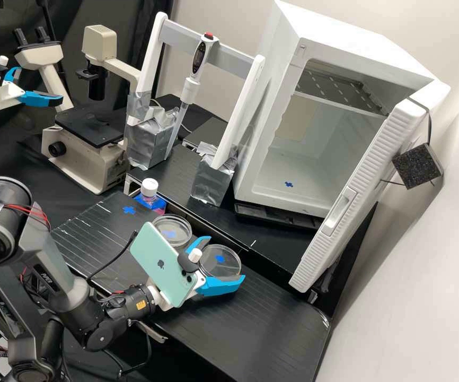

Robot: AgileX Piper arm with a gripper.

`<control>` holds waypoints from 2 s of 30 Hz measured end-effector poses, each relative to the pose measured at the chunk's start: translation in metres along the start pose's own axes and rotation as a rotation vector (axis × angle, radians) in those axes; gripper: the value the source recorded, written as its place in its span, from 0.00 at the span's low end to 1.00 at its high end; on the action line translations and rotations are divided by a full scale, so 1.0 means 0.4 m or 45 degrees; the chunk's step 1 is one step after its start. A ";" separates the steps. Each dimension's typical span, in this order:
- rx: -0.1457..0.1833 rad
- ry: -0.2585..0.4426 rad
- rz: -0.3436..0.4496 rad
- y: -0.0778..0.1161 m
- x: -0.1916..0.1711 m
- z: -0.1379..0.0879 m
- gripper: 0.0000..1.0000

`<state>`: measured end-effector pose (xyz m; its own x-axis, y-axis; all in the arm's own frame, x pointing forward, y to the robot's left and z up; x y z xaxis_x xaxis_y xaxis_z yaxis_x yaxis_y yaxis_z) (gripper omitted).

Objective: Open the lid

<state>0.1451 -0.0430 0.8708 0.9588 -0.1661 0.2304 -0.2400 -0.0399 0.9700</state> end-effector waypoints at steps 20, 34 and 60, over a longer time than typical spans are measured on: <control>-0.031 0.004 -0.033 -0.017 0.011 -0.001 0.00; -0.040 -0.004 -0.034 -0.023 0.016 -0.001 1.00; 0.037 0.214 0.154 0.039 -0.043 -0.093 1.00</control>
<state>0.1306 -0.0040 0.8848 0.9341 -0.0048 0.3570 -0.3567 -0.0584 0.9324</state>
